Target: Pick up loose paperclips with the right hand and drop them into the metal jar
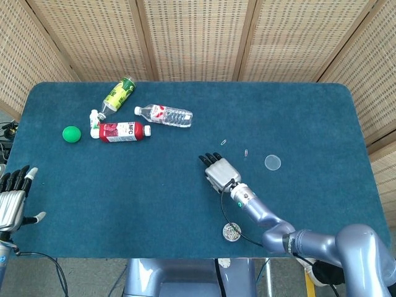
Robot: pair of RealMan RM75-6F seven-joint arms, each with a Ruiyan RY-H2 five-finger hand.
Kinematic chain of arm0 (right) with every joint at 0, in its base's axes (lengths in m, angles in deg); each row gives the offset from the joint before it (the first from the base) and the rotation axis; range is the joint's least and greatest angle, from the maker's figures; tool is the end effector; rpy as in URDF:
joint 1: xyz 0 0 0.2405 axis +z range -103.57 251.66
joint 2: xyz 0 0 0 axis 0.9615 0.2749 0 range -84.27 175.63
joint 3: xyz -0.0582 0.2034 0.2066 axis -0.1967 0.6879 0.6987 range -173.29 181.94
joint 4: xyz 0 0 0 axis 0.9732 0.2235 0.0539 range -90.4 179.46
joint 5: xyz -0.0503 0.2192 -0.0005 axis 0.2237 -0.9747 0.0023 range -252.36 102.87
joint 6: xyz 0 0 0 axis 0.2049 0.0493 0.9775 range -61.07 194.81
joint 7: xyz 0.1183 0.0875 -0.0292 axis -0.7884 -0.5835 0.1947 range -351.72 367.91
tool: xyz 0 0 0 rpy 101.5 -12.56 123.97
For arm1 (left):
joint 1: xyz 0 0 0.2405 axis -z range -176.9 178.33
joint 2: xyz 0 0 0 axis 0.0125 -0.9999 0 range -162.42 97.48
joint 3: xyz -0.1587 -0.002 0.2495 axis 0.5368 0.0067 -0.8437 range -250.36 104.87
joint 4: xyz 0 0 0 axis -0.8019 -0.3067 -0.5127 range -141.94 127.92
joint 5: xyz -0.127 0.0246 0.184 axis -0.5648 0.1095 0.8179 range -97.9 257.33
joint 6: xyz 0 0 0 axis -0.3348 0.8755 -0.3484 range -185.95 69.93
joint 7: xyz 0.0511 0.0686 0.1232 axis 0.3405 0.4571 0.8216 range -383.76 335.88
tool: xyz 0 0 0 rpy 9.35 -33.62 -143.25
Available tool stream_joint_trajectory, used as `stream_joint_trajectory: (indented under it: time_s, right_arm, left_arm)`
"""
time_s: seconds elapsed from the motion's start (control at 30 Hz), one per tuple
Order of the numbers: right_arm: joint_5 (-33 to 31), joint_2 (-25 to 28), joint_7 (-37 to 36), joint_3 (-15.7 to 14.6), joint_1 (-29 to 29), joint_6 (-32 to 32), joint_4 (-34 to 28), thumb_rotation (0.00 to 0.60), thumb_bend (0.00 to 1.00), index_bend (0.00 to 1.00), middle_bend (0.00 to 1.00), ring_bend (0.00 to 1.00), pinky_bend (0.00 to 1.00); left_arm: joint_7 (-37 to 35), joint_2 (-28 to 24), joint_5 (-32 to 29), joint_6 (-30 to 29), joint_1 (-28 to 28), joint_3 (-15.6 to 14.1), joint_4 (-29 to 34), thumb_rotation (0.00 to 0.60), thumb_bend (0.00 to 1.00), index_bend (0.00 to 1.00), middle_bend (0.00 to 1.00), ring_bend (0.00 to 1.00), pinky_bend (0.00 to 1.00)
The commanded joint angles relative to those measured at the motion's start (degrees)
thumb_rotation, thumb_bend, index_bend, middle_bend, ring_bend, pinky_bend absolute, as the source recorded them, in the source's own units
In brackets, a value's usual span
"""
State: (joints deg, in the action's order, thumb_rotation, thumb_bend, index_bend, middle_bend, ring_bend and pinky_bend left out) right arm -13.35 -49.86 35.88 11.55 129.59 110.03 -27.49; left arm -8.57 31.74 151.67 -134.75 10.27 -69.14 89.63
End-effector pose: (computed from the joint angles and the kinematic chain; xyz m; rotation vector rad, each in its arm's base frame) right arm -0.1300 -0.4149 -0.0903 2.1636 -0.6554 0.7126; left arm -0.3589 0.2176 0.1474 -1.3918 -0.9298 -0.6309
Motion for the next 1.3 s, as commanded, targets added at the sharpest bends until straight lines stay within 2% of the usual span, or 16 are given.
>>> stream_joint_trajectory:
  time_s: [0.03,0.2,0.43,0.73,1.0,1.3]
  right_arm:
    - [1.7,3.6,-0.1,-0.4,-1.3,2.3,-5.1,0.600,0.83,0.63,0.04,0.00,0.11]
    - [4.5,8.5,0.2,-2.1,-3.3,4.8,-12.0,0.600,0.83,0.63,0.04,0.00,0.11]
    - [12.4,16.1,-0.3,-7.4,-7.3,8.5,-22.4,0.600,0.83,0.63,0.04,0.00,0.11]
    - [21.6,20.1,-2.5,-13.3,-11.2,10.8,-27.6,0.600,0.82,0.63,0.04,0.00,0.11]
    - [24.4,19.8,-2.0,-14.4,-12.9,11.1,-28.5,0.600,0.82,0.63,0.04,0.00,0.11]
    - [23.5,17.4,0.0,-13.1,-13.1,9.4,-28.2,0.600,0.82,0.63,0.04,0.00,0.11]
  left_arm:
    - [-0.1,-0.1,0.4,-0.2,-0.1,-0.1,0.3,0.600,0.00,0.00,0.00,0.00,0.00]
    - [-0.3,-0.4,1.3,-0.7,-0.3,-0.4,0.7,0.600,0.00,0.00,0.00,0.00,0.00]
    - [-0.4,-0.5,2.5,-1.4,-0.6,-0.8,1.1,0.600,0.00,0.00,0.00,0.00,0.00]
    - [-0.4,-0.7,3.4,-2.0,-0.9,-1.0,1.5,0.600,0.00,0.00,0.00,0.00,0.00]
    - [-0.8,-1.1,3.9,-2.6,-1.2,-0.9,1.9,0.600,0.00,0.00,0.00,0.00,0.00]
    - [-1.1,-1.3,4.6,-3.2,-1.4,-1.0,2.2,0.600,0.00,0.00,0.00,0.00,0.00]
